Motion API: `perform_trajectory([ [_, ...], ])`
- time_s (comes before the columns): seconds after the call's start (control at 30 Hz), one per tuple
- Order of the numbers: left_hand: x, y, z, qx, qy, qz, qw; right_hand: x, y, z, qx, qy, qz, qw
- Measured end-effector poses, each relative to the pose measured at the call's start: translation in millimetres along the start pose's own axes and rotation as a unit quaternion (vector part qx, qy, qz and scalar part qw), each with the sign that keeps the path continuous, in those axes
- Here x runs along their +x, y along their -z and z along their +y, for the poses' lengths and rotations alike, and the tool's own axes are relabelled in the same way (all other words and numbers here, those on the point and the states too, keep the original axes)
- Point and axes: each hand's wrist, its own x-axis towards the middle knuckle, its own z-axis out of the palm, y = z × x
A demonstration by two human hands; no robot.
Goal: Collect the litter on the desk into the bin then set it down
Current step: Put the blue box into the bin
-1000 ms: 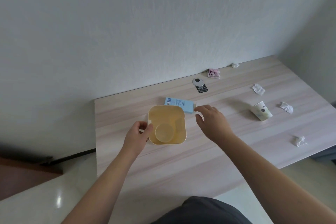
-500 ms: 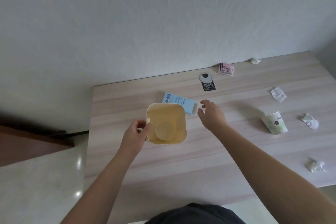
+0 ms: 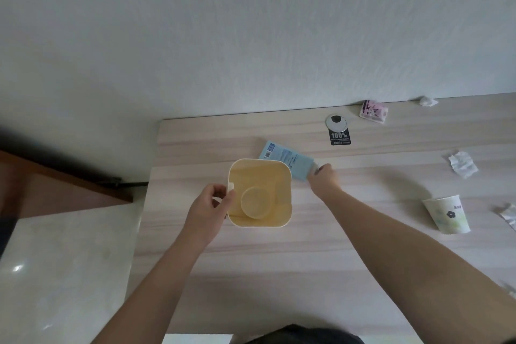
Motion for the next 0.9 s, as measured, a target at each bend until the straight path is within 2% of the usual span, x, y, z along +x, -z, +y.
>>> perform_trajectory([
  [0.27, -7, 6, 0, 0.018, -0.001, 0.014, 1.000, 6, 7, 6, 0.069, -0.033, -0.001, 0.997],
  [0.37, -8, 3, 0, 0.021, -0.002, 0.003, 1.000, 0, 14, 15, 0.240, -0.054, -0.010, 0.969],
  [0.43, -9, 0, -1, 0.021, 0.002, -0.002, 1.000, -8, 21, 24, 0.308, -0.060, -0.014, 0.949],
  [0.77, -9, -21, 1, 0.010, -0.009, -0.013, 1.000, -54, 51, 47, 0.462, -0.042, 0.022, 0.885],
  [0.9, -10, -21, -2, -0.016, -0.014, -0.010, 1.000, -75, 62, 39, 0.479, -0.007, 0.019, 0.878],
])
